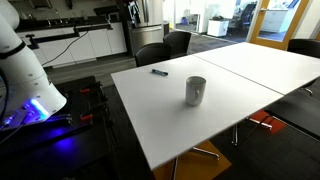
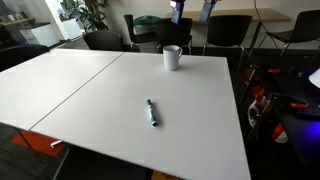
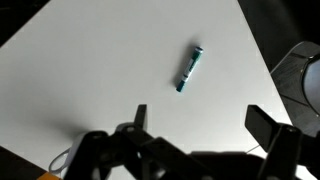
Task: Put the marker in the mug
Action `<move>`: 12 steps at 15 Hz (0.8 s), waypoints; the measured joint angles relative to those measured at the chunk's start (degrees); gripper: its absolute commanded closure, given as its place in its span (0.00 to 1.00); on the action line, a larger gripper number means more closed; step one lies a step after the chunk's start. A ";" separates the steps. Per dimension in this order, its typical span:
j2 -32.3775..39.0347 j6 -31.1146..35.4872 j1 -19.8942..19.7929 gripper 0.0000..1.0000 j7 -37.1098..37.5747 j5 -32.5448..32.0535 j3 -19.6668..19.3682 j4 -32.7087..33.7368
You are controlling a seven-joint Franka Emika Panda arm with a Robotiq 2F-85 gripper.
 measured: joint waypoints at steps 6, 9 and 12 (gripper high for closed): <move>7.12 0.00 0.72 0.00 3.62 -2.30 -2.71 2.28; 13.51 0.24 1.84 0.00 8.94 -6.19 -4.19 6.04; 20.29 2.97 4.60 0.00 12.50 -8.17 -6.71 10.28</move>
